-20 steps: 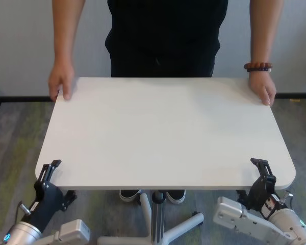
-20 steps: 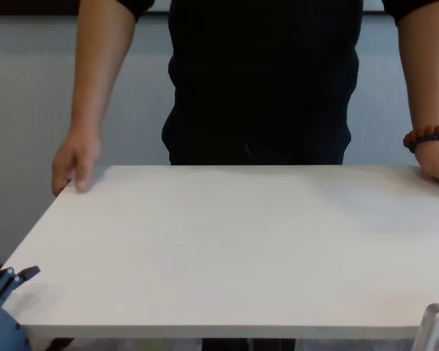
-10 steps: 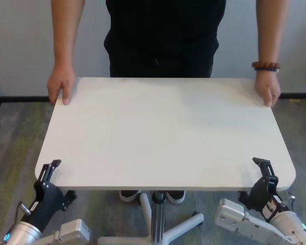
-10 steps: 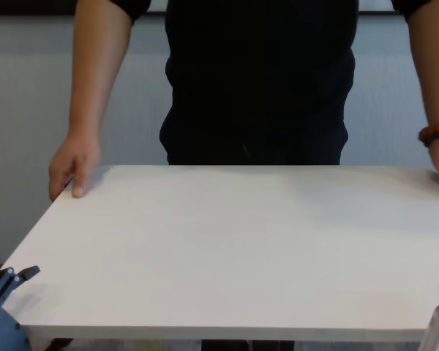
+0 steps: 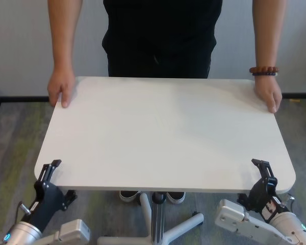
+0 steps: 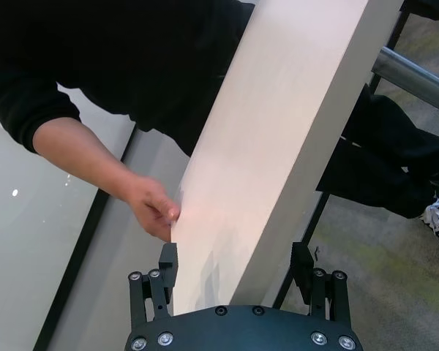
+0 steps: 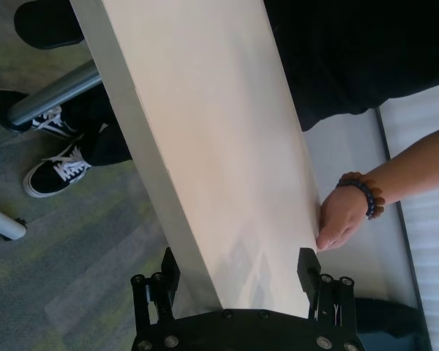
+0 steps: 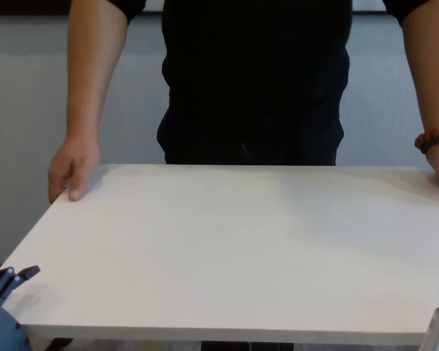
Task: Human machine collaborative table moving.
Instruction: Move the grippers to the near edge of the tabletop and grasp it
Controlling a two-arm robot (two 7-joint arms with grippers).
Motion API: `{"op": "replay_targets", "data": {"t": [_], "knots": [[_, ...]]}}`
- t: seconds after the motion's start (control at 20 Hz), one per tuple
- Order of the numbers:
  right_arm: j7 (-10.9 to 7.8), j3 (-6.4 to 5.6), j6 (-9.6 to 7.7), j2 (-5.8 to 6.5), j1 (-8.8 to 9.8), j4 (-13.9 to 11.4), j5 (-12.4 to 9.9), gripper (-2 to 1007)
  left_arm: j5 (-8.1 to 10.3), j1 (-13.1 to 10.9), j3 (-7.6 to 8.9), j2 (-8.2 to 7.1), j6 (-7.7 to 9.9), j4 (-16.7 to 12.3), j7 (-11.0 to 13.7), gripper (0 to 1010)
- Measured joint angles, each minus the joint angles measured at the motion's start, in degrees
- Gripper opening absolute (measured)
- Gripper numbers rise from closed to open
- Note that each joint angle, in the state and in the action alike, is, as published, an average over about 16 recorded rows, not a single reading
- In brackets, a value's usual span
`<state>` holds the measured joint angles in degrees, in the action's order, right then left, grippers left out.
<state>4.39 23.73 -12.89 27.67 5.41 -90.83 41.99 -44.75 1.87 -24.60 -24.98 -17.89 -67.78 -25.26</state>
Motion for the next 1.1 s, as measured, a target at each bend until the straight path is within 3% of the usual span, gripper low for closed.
{"op": "replay_targets", "data": {"t": [0.65, 1.1], "knots": [[-0.36, 0.25, -0.70, 0.21, -0.20, -0.11, 0.24, 999, 0.00, 0.00, 0.00, 0.00, 0.00, 0.00, 0.00, 986], [-0.47, 0.33, -0.90, 0.28, -0.26, -0.16, 0.32, 915, 0.00, 0.01, 0.00, 0.00, 0.00, 0.00, 0.00, 848]]}}
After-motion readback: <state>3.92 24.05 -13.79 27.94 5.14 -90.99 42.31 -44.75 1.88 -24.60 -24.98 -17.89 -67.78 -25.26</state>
